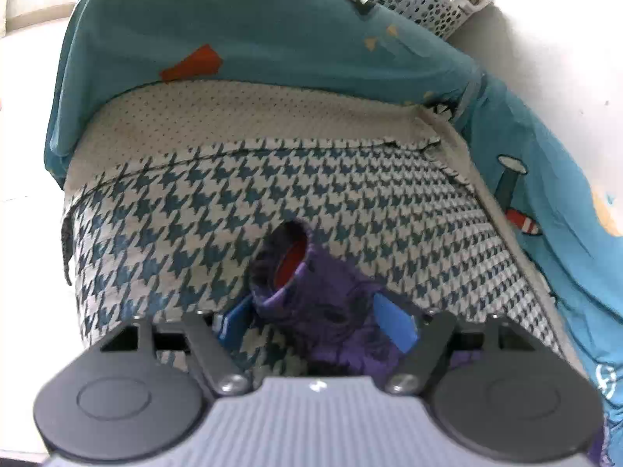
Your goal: Fold clothes
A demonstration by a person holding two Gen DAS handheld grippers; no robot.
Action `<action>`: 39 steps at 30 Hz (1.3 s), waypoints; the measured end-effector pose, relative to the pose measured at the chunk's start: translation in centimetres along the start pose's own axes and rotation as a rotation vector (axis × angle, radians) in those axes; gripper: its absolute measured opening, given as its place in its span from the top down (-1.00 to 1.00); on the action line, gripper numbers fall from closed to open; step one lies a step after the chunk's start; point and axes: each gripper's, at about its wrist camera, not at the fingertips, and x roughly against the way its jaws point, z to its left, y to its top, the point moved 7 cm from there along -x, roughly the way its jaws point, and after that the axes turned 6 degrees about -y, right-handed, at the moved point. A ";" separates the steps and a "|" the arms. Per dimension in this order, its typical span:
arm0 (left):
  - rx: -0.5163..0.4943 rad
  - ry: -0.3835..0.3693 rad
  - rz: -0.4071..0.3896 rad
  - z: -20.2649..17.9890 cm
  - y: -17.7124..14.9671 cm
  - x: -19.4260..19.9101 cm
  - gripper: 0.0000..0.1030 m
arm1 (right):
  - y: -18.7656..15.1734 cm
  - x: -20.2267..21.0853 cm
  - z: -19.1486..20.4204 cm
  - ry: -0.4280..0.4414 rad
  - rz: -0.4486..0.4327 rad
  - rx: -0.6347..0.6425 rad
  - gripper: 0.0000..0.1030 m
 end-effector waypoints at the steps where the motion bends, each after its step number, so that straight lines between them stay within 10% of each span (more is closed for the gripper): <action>1: 0.001 0.000 0.007 0.0 -0.1 -0.2 -0.46 | 0.0 0.0 0.0 0.000 0.000 0.002 0.03; 8: -0.009 0.021 0.039 -0.5 -1.1 -1.5 -0.50 | 0.0 -0.1 0.1 -0.003 0.000 0.010 0.02; 13: -0.031 -0.038 0.038 -1.9 -1.4 -1.2 0.55 | 0.0 -0.1 0.1 -0.003 0.000 0.010 0.02; 16: -0.045 -0.089 0.035 -3.0 -1.6 -0.8 0.77 | -0.1 -0.2 0.1 -0.005 -0.001 0.013 0.02; 29: -0.108 -0.422 0.104 -11.2 -4.0 1.4 0.79 | 0.1 -0.4 0.2 -0.002 -0.001 0.011 -0.03; 39: -0.419 -0.750 0.216 -21.9 -12.1 5.4 0.79 | 1.6 -0.1 -1.7 -0.007 -0.017 -0.076 -0.03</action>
